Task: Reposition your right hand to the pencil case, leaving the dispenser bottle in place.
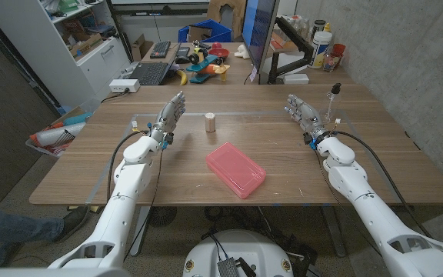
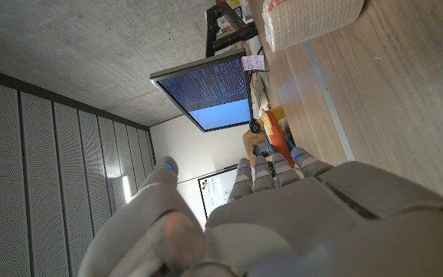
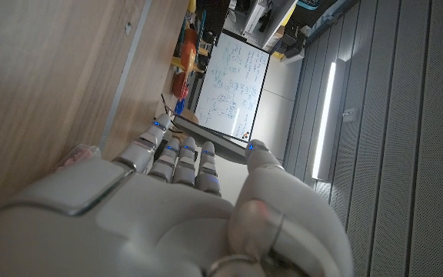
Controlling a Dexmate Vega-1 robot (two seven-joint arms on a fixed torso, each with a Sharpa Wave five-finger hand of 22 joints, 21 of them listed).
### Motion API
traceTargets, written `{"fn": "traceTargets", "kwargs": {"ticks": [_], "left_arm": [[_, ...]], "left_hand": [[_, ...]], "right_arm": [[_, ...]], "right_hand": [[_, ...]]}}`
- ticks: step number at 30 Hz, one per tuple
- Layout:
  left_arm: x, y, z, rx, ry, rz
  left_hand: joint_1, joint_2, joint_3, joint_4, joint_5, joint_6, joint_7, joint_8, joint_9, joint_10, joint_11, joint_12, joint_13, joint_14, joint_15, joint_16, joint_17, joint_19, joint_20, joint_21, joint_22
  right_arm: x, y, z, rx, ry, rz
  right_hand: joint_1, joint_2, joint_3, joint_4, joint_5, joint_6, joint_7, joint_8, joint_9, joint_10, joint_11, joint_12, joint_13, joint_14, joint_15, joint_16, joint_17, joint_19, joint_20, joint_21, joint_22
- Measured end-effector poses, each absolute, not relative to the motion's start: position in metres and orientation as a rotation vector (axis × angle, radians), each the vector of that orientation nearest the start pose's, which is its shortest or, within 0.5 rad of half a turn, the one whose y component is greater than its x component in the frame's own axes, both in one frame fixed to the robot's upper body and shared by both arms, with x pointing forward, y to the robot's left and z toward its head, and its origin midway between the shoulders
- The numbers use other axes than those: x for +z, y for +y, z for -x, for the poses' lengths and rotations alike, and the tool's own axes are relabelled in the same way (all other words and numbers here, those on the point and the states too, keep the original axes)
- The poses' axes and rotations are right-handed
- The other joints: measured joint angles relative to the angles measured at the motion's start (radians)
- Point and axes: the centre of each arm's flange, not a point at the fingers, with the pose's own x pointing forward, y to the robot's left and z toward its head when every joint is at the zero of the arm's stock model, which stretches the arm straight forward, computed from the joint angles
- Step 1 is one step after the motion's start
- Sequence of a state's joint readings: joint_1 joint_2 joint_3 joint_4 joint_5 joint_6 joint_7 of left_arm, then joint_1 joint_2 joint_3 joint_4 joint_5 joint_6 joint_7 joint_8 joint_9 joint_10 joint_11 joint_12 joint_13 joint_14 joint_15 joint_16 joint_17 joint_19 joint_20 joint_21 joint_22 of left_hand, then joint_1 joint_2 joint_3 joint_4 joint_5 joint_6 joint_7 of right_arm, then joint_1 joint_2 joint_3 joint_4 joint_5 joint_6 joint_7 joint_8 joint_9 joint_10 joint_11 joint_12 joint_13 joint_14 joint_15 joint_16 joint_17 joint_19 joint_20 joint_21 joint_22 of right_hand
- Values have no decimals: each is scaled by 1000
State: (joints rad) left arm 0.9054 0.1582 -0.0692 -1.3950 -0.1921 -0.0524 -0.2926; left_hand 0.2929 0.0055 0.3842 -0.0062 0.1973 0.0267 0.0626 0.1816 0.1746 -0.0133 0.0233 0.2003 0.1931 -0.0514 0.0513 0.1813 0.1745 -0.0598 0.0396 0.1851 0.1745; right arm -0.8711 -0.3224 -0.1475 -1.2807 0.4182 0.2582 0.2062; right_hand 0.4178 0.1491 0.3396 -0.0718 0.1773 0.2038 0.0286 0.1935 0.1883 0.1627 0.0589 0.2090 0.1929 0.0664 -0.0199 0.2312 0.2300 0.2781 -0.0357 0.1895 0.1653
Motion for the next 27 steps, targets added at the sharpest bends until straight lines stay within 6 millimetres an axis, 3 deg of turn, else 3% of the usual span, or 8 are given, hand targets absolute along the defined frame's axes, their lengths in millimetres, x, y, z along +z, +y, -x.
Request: {"fn": "traceTargets", "kwargs": {"ticks": [27], "left_arm": [[-17, 293, -642, -197, -561, -25]], "left_hand": [[4, 4, -4, -4, 0, 0, 0, 0, 0, 0, 0, 0, 0, 0, 0, 0, 0, -3, 3, 0, 0]], "right_arm": [[-23, -275, -636, 278, -709, 66]], "right_hand": [[0, 0, -4, -4, 0, 5, -5, 0, 0, 11, 0, 0, 0, 6, 5, 0, -2, 4, -4, 0, 0]]}}
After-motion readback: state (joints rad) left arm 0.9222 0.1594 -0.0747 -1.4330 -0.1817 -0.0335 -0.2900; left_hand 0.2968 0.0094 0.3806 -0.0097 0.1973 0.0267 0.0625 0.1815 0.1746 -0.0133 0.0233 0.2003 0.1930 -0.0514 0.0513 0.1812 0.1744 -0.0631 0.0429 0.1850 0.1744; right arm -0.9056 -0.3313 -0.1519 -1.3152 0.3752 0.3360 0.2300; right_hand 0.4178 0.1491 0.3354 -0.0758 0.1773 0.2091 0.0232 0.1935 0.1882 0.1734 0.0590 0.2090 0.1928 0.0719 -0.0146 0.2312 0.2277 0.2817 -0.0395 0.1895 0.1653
